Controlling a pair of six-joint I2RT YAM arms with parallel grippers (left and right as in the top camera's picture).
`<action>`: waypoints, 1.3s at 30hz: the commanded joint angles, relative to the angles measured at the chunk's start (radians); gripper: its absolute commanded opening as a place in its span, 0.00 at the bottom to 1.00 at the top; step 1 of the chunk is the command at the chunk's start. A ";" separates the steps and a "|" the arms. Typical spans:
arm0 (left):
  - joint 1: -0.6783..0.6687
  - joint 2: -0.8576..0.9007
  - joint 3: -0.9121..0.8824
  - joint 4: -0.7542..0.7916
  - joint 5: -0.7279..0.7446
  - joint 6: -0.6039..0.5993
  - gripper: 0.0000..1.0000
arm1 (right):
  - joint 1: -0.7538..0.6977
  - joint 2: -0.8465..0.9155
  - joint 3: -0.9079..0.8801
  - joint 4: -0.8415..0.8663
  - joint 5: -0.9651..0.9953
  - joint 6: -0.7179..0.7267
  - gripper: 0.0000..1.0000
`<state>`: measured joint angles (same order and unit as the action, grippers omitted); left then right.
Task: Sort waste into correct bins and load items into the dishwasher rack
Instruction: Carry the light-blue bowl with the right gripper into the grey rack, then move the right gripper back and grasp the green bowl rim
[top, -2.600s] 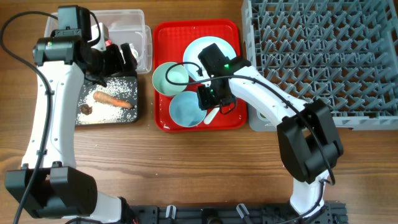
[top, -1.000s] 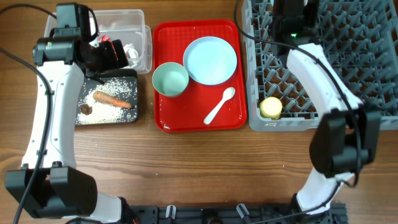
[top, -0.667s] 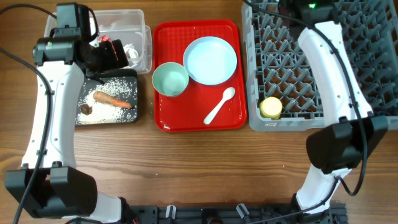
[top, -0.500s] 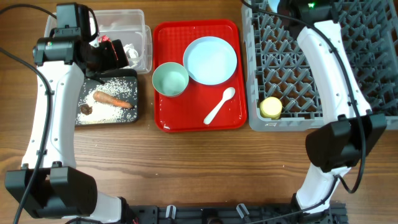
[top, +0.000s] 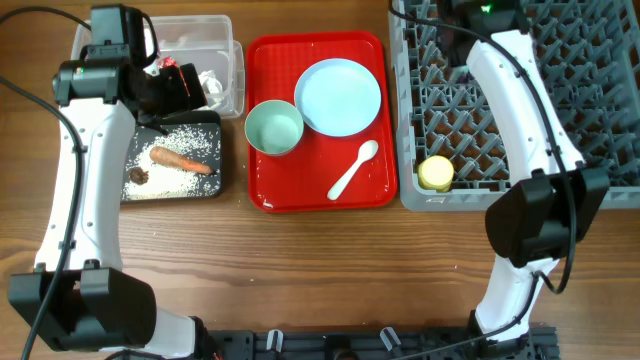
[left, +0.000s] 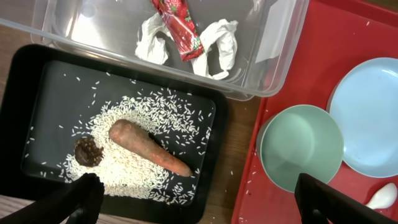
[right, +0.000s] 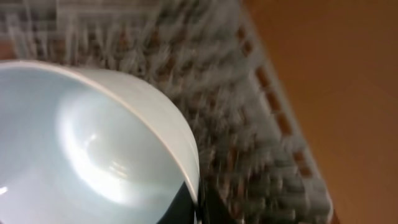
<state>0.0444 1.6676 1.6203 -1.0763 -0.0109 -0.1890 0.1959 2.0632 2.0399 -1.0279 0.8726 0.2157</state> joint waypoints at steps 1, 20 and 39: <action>0.006 -0.024 0.015 0.000 -0.009 0.001 1.00 | 0.024 0.028 0.000 0.243 0.171 -0.316 0.04; 0.006 -0.024 0.015 0.000 -0.009 0.001 1.00 | 0.095 0.380 0.000 1.009 0.267 -0.923 0.04; 0.006 -0.024 0.015 0.000 -0.009 0.001 1.00 | 0.230 0.381 0.000 0.956 0.274 -0.894 1.00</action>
<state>0.0444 1.6676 1.6207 -1.0767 -0.0109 -0.1890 0.3965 2.4222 2.0331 -0.0738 1.1347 -0.7113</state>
